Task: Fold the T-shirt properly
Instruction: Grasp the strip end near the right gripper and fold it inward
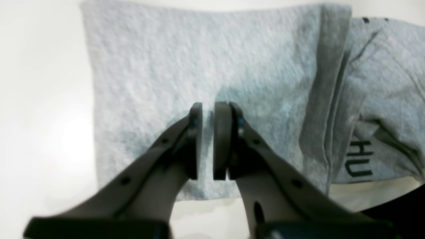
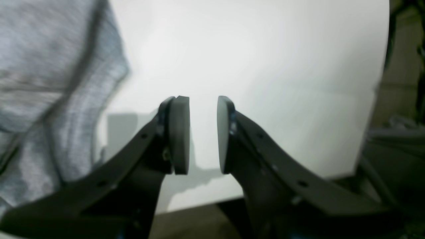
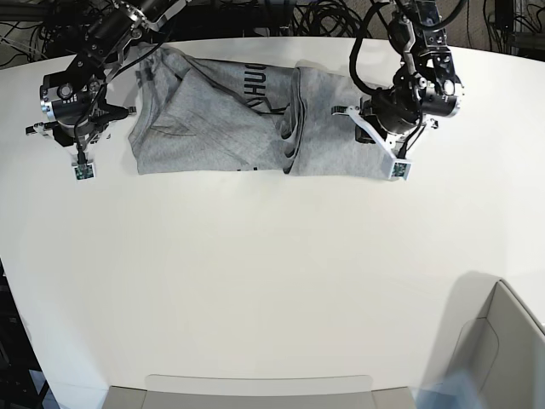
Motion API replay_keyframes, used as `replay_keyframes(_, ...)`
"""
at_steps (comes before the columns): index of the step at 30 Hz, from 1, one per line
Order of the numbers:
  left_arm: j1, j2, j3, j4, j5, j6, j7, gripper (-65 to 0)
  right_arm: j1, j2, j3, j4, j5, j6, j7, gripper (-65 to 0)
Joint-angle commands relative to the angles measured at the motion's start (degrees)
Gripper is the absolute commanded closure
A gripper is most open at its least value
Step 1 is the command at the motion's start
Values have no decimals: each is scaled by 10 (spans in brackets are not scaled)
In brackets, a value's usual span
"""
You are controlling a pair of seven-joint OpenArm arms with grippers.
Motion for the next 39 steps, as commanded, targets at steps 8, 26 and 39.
replay_keyframes(8,-4,1,1,-3,-5,0,-4,-62,17,2,0,12,102,9,-67,-152)
replay_keyframes(26,14,-2,1,-40,-4,-1,-49,-62,-48,2,45,-37,340,9,-67,-149)
replay_keyframes(39,30,-2,2,-40,-4,-1,-64,-62,-76,2,3,-182,342,9,-67,-150)
